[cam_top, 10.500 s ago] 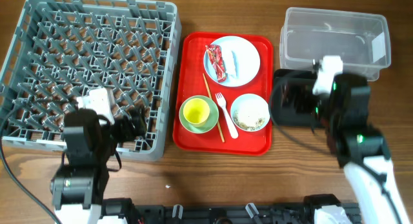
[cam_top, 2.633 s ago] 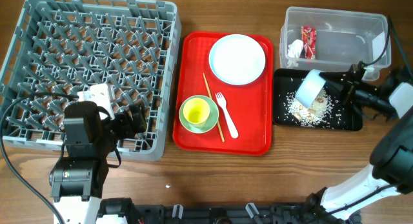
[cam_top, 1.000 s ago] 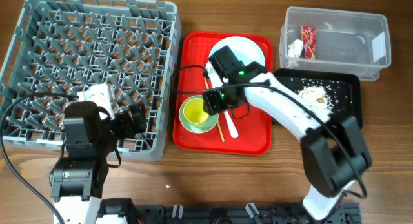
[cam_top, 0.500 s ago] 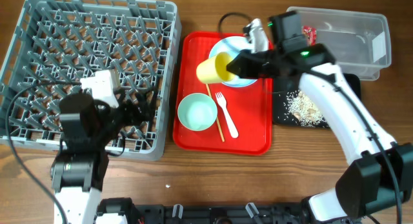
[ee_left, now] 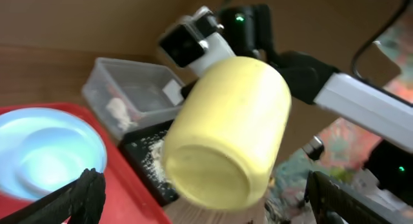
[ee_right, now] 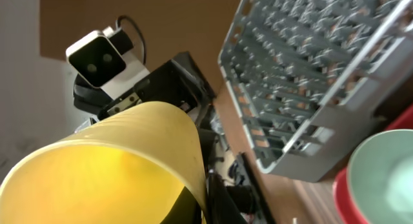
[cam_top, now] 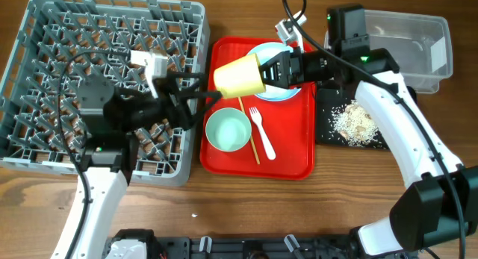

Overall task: Sort waste into correct bins and load items into the dishwasher rack
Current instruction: 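Hand the yellow cup from the right gripper to the left gripper, then place the yellow cup into the dish rack with the left gripper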

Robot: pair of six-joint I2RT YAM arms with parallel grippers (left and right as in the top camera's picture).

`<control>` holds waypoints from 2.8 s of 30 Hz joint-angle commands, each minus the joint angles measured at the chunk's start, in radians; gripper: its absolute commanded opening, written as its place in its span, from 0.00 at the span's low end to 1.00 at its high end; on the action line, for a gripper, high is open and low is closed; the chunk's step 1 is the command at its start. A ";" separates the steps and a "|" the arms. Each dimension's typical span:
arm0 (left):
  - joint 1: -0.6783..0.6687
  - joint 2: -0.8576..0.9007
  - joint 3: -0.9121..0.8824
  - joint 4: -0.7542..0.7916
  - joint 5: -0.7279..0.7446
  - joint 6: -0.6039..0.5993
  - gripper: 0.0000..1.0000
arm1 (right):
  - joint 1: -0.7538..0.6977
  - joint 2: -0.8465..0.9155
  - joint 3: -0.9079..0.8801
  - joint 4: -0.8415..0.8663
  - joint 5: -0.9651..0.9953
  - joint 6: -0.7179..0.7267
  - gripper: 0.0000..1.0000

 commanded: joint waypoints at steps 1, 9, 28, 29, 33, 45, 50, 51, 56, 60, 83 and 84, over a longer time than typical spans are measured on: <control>-0.040 0.004 0.010 0.054 0.035 -0.013 0.98 | 0.034 -0.007 0.017 0.006 -0.061 0.025 0.04; -0.058 0.003 0.010 0.070 0.034 -0.013 0.89 | 0.064 -0.007 0.017 0.013 -0.061 0.030 0.04; -0.055 0.003 0.010 0.082 0.034 0.011 0.52 | 0.072 -0.007 0.017 0.021 -0.045 0.029 0.41; -0.051 0.003 0.010 0.065 0.034 0.041 0.49 | 0.066 -0.007 0.017 0.020 -0.030 0.033 0.45; 0.025 0.003 0.010 -0.025 0.023 0.109 0.51 | 0.016 -0.007 0.017 -0.005 0.122 0.054 0.52; 0.298 -0.064 0.022 -0.504 -0.392 0.262 0.27 | -0.034 -0.025 0.058 -0.473 0.965 -0.171 0.49; 0.316 -0.130 0.169 -0.871 -0.774 0.262 0.23 | -0.034 -0.026 0.203 -0.664 1.156 -0.241 0.49; 0.316 -0.130 0.190 -0.918 -0.809 0.263 0.23 | -0.034 -0.026 0.222 -0.678 1.168 -0.241 0.49; 0.316 -0.130 0.260 -1.162 -1.016 0.293 0.22 | -0.064 -0.041 0.266 -0.679 1.186 -0.239 0.52; 0.316 -0.123 0.260 -1.236 -1.103 0.315 0.23 | -0.178 -0.041 0.266 -0.677 1.172 -0.235 0.70; 0.316 0.210 0.260 -1.024 -1.028 0.314 0.35 | -0.216 -0.040 0.266 -0.684 1.173 -0.237 0.76; 0.316 0.228 0.260 -1.013 -1.028 0.314 0.44 | -0.216 -0.040 0.266 -0.684 1.173 -0.237 0.76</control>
